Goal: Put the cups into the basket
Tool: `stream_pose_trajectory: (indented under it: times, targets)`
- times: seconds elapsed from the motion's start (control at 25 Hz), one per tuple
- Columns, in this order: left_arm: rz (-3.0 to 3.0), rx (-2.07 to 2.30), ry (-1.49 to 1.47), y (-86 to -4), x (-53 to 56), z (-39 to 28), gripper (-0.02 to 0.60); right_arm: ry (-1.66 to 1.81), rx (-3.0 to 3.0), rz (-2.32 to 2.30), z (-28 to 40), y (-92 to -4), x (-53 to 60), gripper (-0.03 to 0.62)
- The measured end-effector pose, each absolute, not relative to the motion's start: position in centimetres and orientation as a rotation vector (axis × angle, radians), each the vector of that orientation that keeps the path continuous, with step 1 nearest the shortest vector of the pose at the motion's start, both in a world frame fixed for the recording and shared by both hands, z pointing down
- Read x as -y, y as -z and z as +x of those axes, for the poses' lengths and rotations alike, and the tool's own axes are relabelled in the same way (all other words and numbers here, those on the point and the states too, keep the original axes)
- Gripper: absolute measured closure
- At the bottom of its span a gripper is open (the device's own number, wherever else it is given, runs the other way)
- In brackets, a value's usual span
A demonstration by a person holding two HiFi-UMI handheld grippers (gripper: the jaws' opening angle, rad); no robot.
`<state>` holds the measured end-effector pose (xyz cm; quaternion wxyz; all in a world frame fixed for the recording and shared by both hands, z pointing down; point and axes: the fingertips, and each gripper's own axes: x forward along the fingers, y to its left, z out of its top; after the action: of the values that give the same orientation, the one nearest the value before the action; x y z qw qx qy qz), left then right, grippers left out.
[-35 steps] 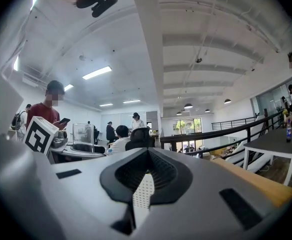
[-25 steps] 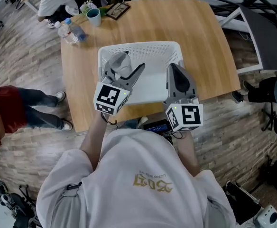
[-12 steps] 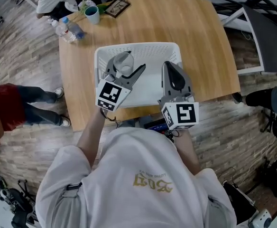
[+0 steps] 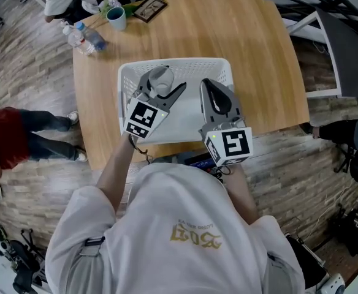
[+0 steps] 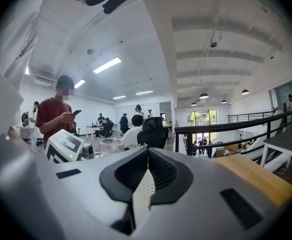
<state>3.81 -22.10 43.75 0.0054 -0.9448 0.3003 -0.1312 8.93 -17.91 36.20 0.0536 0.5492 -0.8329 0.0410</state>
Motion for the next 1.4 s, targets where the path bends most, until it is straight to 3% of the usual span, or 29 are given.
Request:
stream_pose_trajectory:
  times: [0.8,1.0,1.4]
  targets:
    - [-2.918,-0.865,0.697,-48.9,23.1,4.3,0.31,-0.266,2.6,1.381,5.9,-39.9,20.6,0.577]
    - [-2.92,-0.826,0.772,-50.0,23.2,4.5,0.31,-0.325,2.619,1.301,5.1,-41.1,20.7,0.529]
    - [-2.909,-0.795,0.982,-52.8,22.7,4.4,0.31,-0.334,2.649,1.235,4.3,-41.6,20.8,0.519]
